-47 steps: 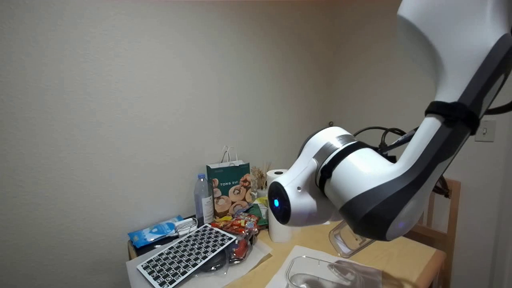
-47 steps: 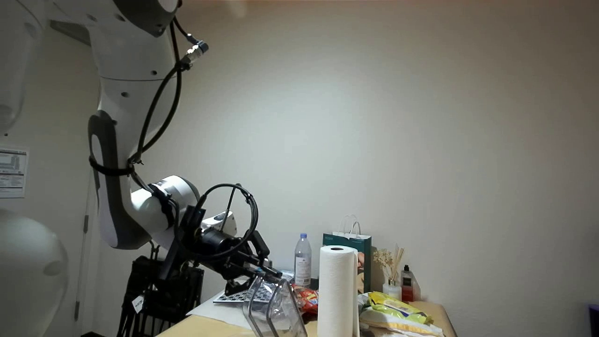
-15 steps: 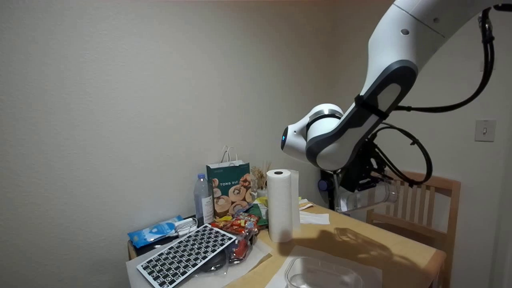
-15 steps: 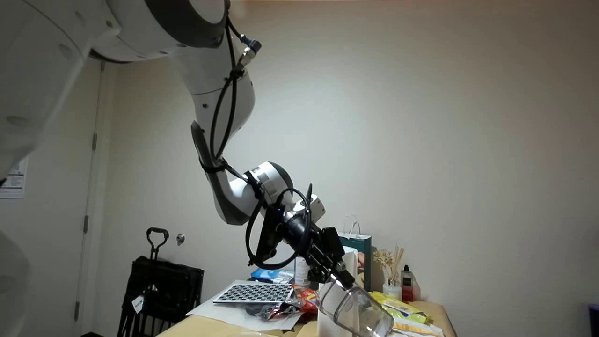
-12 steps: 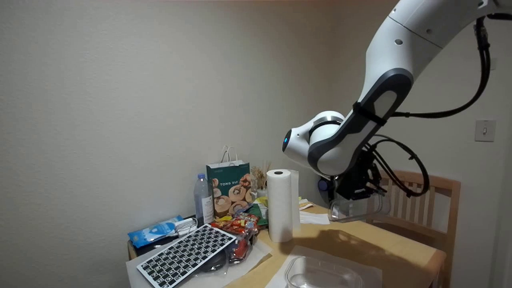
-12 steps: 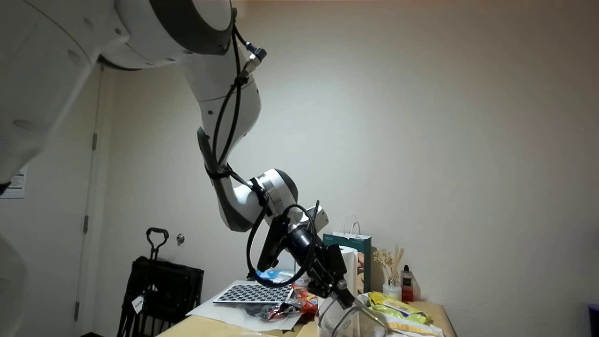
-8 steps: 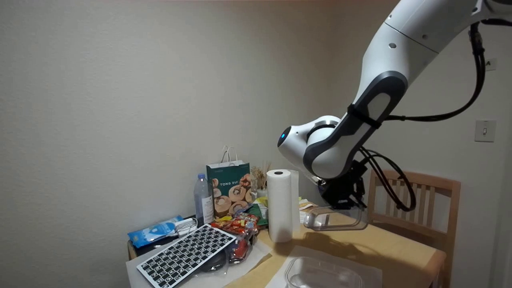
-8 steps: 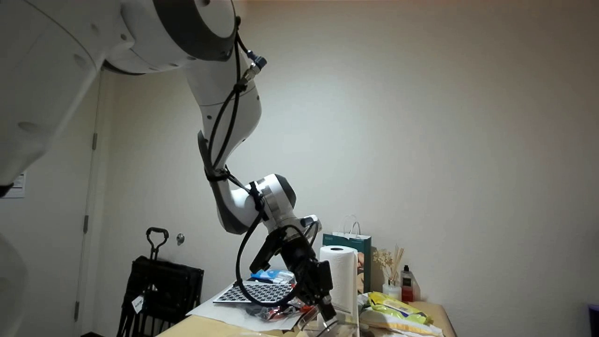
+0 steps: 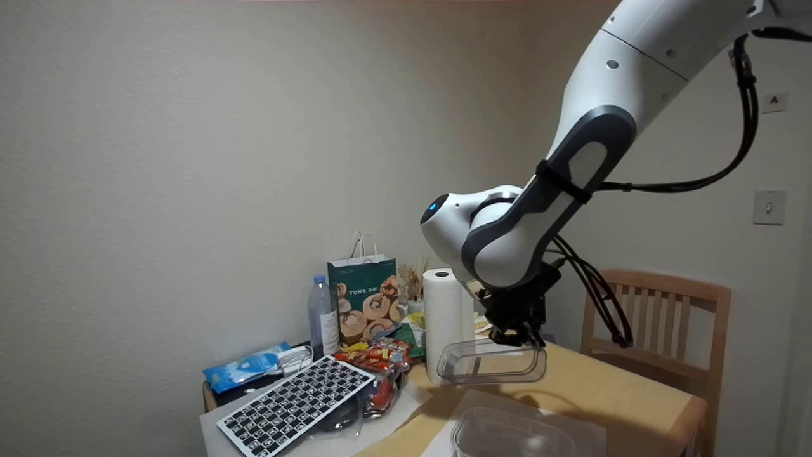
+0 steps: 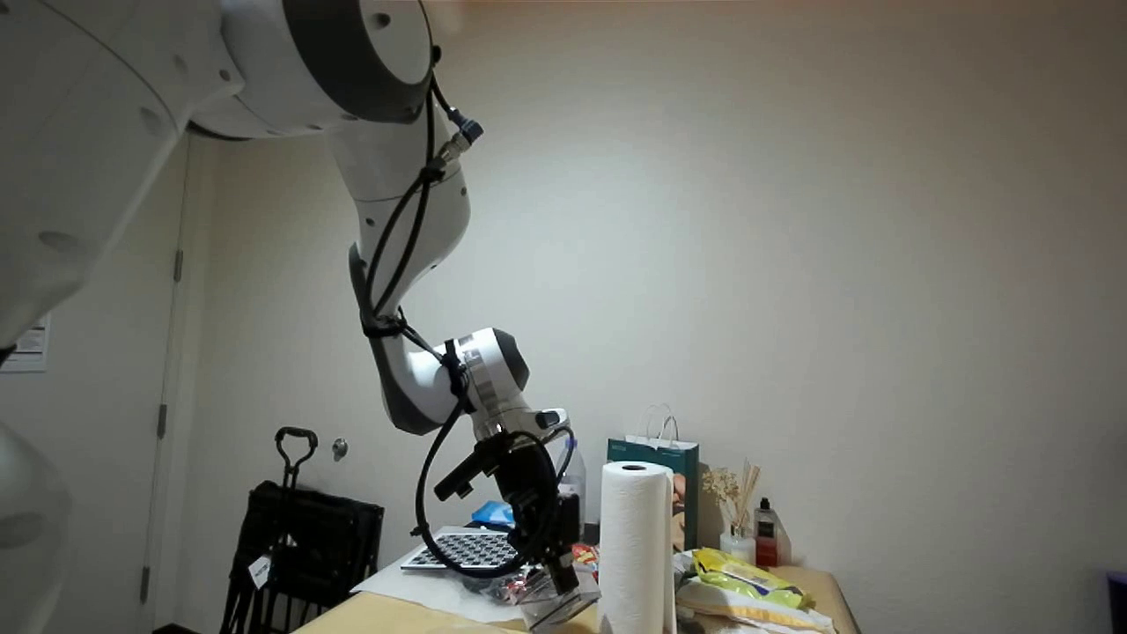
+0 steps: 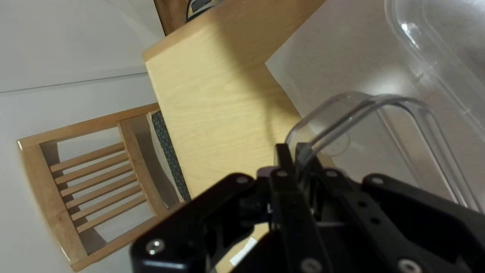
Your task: Pick up the bowl and pour it's contents in the bowl
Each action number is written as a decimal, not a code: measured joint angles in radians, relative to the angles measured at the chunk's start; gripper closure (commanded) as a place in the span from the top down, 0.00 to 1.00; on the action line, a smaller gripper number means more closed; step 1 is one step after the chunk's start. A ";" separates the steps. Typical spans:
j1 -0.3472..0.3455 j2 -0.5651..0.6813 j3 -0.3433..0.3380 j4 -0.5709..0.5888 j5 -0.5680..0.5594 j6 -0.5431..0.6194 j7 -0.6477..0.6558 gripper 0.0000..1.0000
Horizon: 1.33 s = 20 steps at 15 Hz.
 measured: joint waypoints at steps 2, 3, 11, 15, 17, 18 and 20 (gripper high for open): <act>0.003 0.001 -0.005 0.000 0.009 -0.003 0.000 0.02; 0.003 0.001 -0.007 -0.001 0.025 -0.019 0.000 0.02; 0.003 0.010 -0.012 -0.095 0.201 -0.107 -0.018 0.02; 0.003 0.018 -0.021 -0.103 0.221 -0.107 -0.018 0.36; 0.003 0.029 -0.024 -0.104 0.221 -0.108 -0.019 0.48; 0.003 0.040 -0.025 -0.104 0.221 -0.108 -0.019 0.54; 0.004 0.069 -0.027 -0.104 0.221 -0.108 -0.019 0.67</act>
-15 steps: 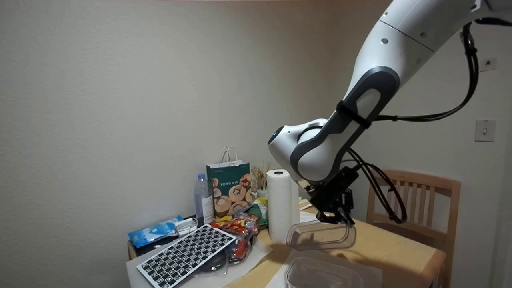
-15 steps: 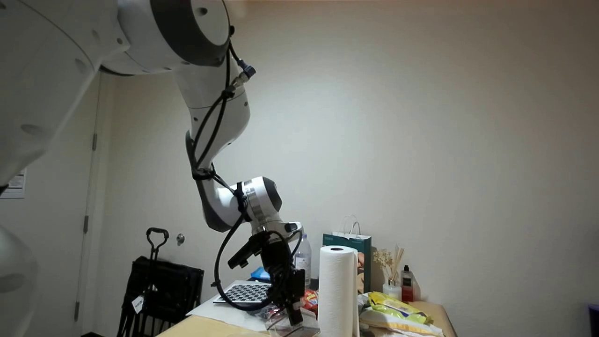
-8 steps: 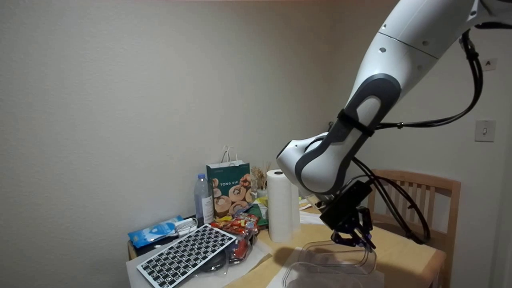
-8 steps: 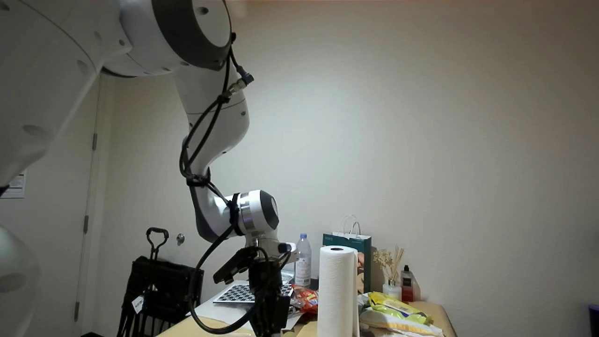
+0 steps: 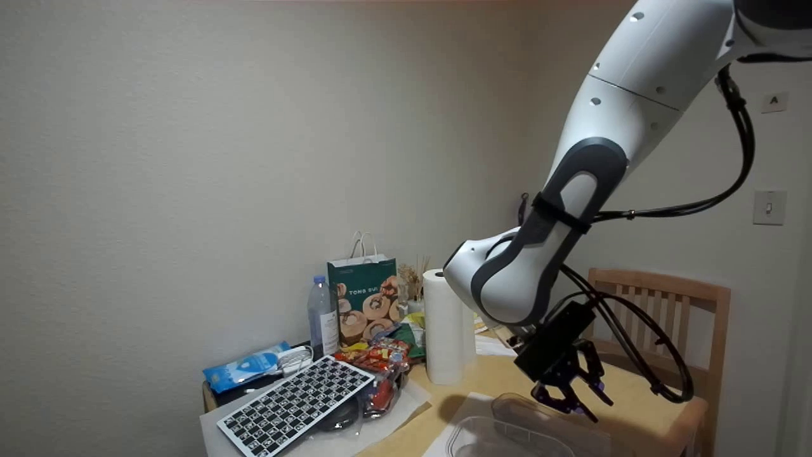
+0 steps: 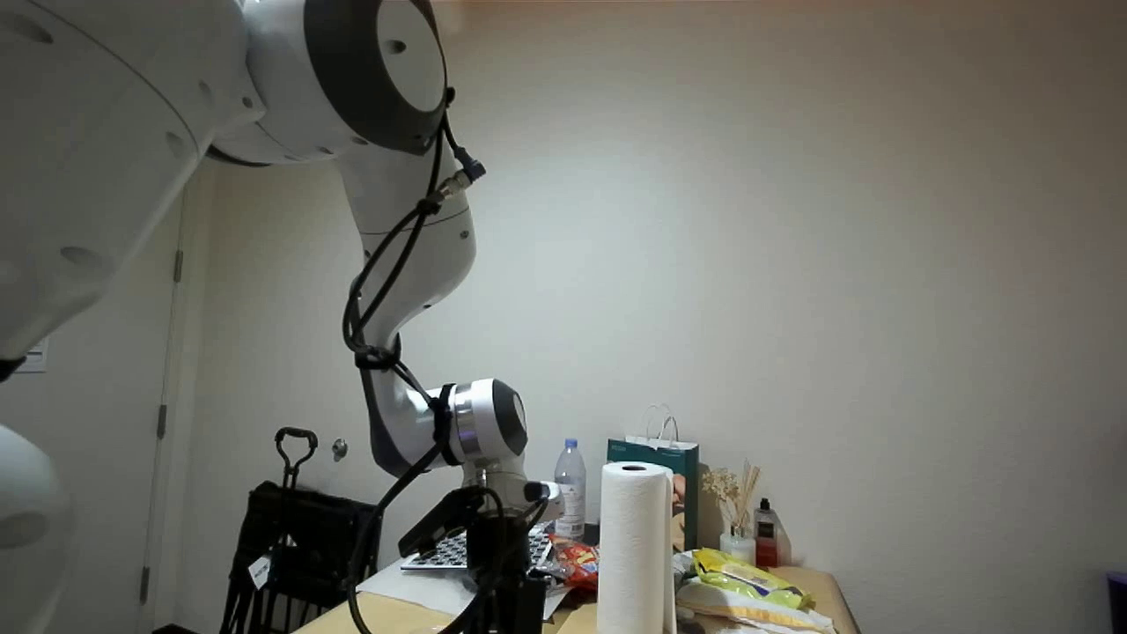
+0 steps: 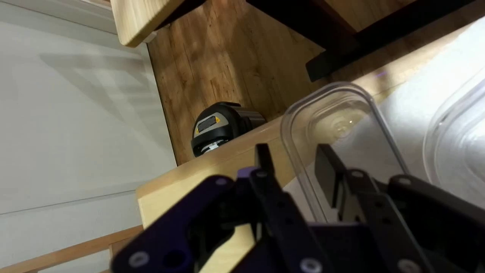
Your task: Pick up the bowl and pour it's contents in the bowl
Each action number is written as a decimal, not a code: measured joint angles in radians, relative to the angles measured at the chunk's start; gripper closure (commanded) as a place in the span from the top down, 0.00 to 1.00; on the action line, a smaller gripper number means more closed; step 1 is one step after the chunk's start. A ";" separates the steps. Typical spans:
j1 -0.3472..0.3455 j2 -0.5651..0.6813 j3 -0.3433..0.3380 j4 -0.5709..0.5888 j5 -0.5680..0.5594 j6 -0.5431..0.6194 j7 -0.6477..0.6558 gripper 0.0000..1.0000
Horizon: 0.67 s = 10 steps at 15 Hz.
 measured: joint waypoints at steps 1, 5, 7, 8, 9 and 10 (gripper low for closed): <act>0.000 0.013 -0.003 0.000 0.000 0.000 0.000 0.74; 0.002 0.043 -0.018 0.005 0.000 -0.006 0.000 0.98; 0.014 0.040 -0.025 0.030 -0.012 -0.037 0.000 1.00; 0.027 0.033 -0.029 0.054 -0.029 -0.061 0.000 1.00; 0.044 0.019 -0.035 0.082 -0.065 -0.090 0.002 1.00; 0.063 0.000 -0.040 0.114 -0.109 -0.127 0.004 1.00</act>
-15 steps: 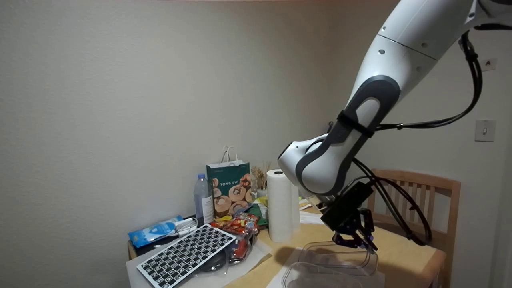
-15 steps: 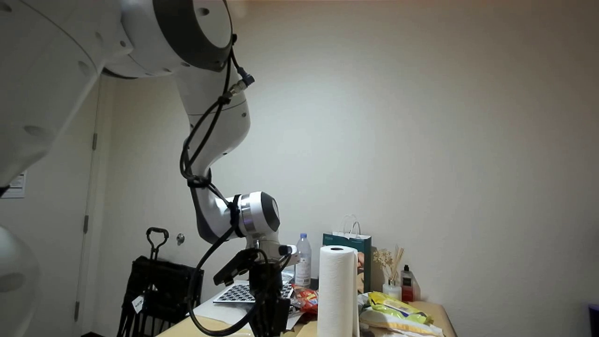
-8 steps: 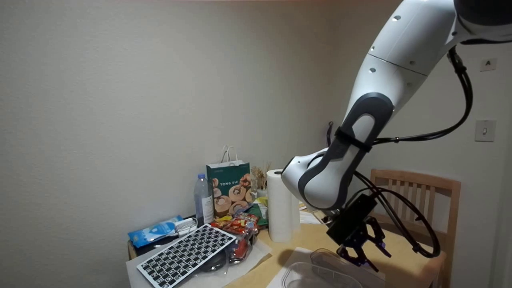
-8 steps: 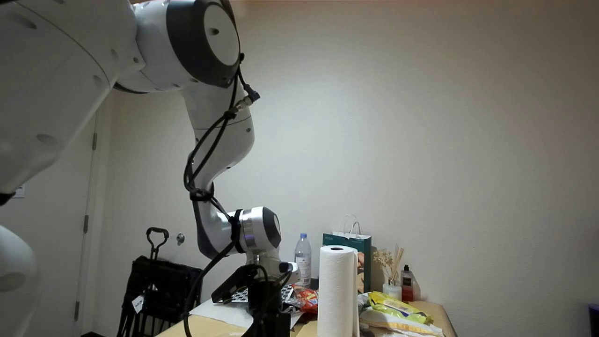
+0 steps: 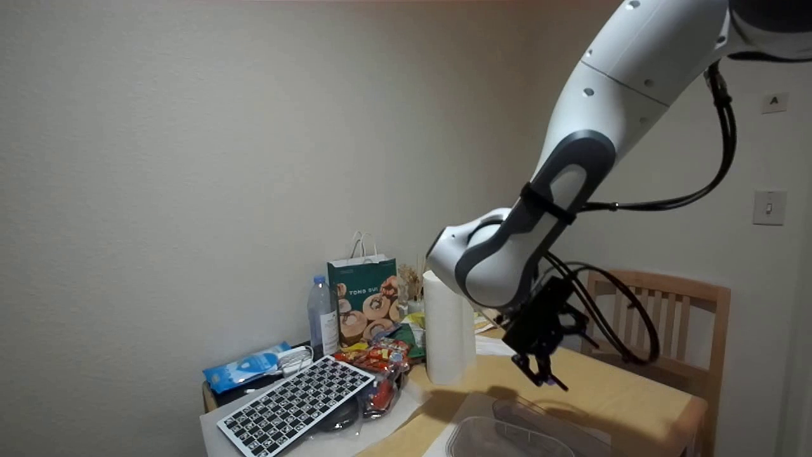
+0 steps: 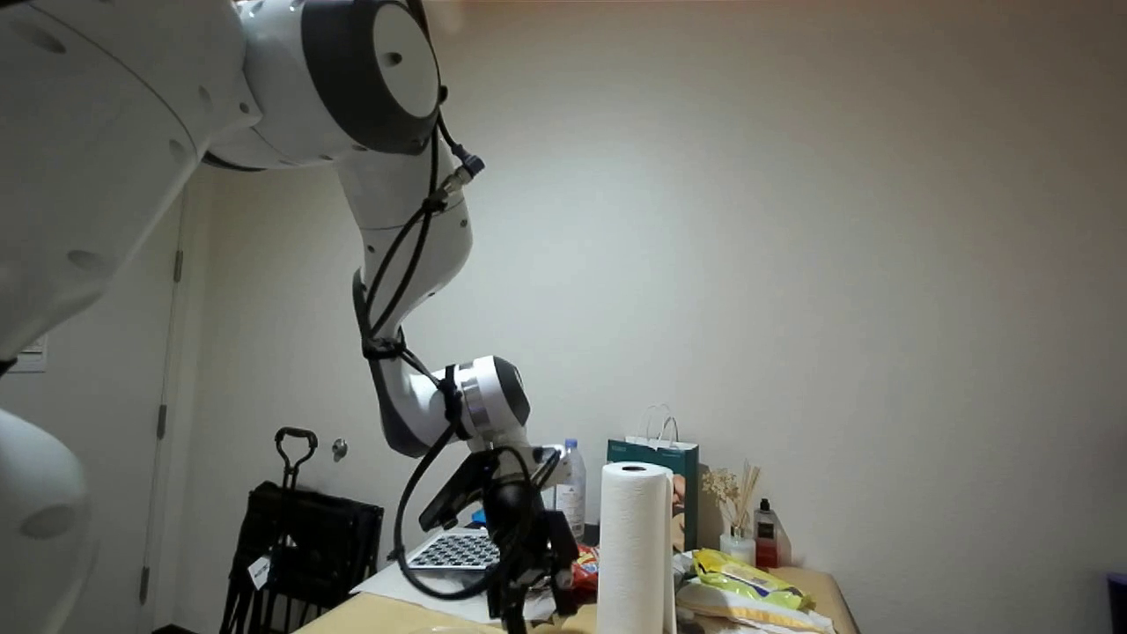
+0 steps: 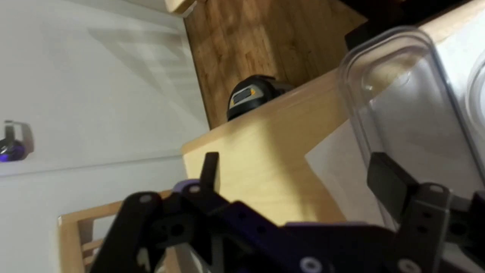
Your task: Pick up the bowl and pour it's contents in the bowl
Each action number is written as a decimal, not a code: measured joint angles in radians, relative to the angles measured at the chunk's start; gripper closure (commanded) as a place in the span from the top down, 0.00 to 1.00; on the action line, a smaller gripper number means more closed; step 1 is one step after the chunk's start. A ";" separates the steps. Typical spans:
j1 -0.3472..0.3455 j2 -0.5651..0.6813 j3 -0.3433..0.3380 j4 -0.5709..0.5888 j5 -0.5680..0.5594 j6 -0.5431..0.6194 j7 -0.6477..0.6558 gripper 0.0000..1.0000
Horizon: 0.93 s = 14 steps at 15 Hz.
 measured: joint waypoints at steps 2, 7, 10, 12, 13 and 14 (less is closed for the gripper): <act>0.038 -0.046 -0.001 0.073 -0.085 -0.093 0.001 1.00; 0.095 -0.105 0.014 0.213 -0.204 -0.260 0.005 1.00; 0.092 -0.095 0.013 0.211 -0.211 -0.260 0.014 1.00; 0.092 -0.092 0.012 0.211 -0.212 -0.260 0.015 1.00; 0.092 -0.091 0.012 0.211 -0.212 -0.260 0.015 1.00; 0.092 -0.091 0.012 0.211 -0.212 -0.260 0.015 1.00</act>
